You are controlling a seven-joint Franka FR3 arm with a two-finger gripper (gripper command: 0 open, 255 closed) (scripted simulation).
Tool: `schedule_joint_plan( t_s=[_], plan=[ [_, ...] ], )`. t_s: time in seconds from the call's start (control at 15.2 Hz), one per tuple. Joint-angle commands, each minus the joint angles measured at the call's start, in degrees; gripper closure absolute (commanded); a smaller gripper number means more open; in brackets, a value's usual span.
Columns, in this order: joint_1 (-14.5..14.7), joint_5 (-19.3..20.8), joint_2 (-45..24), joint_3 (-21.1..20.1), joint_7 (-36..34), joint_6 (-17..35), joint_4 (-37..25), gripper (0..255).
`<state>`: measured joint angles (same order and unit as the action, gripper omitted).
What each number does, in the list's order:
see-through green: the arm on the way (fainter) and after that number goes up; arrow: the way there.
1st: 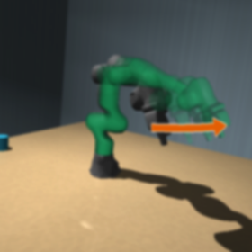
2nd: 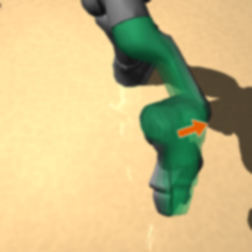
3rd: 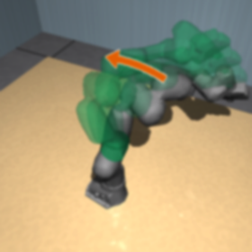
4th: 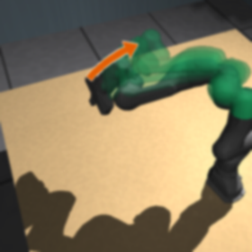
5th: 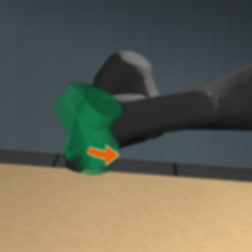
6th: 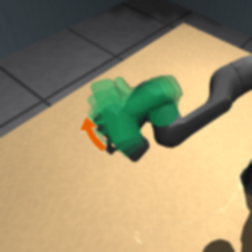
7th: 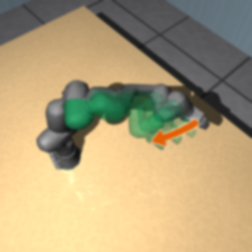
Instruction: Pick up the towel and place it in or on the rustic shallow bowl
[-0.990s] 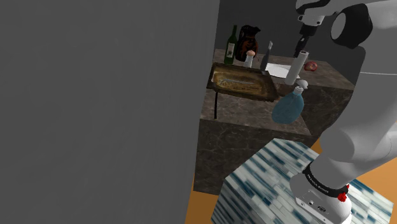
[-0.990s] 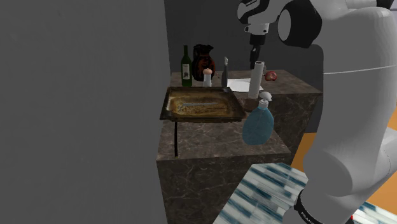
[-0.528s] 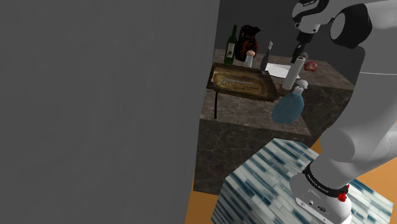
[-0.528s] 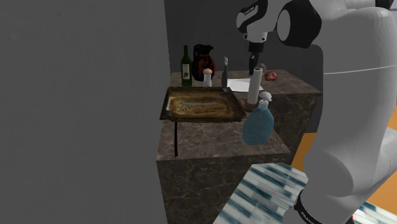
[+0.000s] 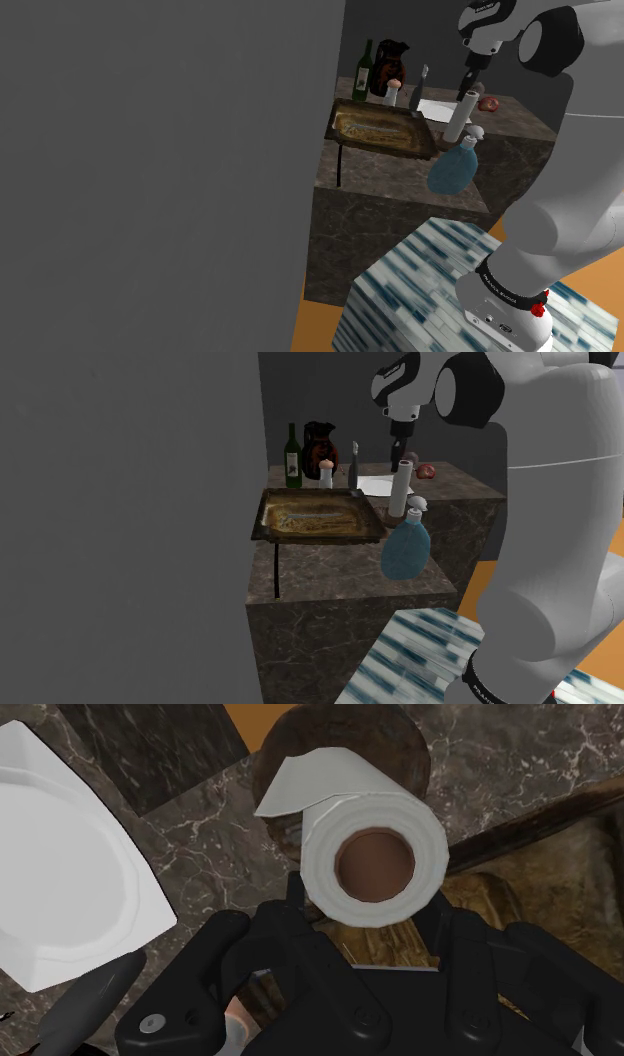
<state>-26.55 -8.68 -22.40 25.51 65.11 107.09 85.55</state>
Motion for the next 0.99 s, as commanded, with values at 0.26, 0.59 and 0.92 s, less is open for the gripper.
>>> schedule_joint_plan(
  t_s=[0.26,0.59,0.92],
  plan=[
    [0.00,0.00,0.00,0.00,0.00,0.01,0.00,0],
    [-0.45,0.32,0.41,0.24,-0.37,-7.09,-6.77,0],
    [-0.45,0.32,0.41,0.24,-0.37,-7.09,-6.78,0]
  ],
)
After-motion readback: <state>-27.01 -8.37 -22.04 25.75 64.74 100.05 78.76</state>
